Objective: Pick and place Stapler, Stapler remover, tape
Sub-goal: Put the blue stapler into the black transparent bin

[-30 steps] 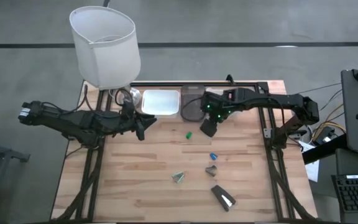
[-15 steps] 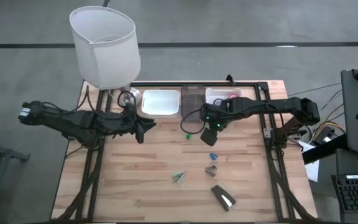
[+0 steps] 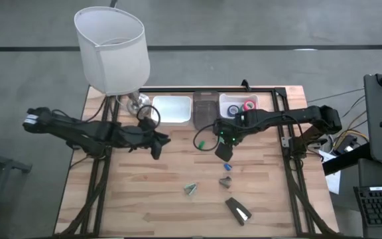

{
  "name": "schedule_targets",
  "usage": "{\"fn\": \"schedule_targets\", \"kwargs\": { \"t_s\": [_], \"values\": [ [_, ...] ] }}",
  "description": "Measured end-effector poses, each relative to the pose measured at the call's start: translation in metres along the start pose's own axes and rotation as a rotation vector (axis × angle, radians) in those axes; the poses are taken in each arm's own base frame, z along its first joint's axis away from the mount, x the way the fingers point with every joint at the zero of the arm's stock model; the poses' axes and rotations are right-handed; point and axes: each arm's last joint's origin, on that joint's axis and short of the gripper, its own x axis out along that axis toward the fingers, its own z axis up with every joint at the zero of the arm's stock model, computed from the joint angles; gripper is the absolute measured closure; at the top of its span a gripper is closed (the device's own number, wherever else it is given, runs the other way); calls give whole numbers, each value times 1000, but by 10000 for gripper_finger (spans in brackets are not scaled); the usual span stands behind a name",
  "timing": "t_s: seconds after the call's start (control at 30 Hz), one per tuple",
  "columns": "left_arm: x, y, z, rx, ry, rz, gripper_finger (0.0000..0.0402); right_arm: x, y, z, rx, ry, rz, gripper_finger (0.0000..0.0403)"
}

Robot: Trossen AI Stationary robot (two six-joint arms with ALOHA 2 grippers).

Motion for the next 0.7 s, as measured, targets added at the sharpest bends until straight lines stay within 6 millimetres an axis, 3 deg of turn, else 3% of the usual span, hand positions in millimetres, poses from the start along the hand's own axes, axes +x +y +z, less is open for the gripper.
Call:
{"fn": "schedule_targets", "kwargs": {
  "t_s": [0.3, 0.53, 0.7],
  "values": [
    [18, -1, -10, -1, 56, 39, 291, 6, 3, -7, -19, 23, -6, 200],
    [21, -3, -11, -66, 77, 24, 291, 24, 8, -27, -162, 91, -19, 200],
    [20, -6, -8, -99, 49, -6, 291, 42, -1, -37, -117, 112, -44, 200]
  ]
}}
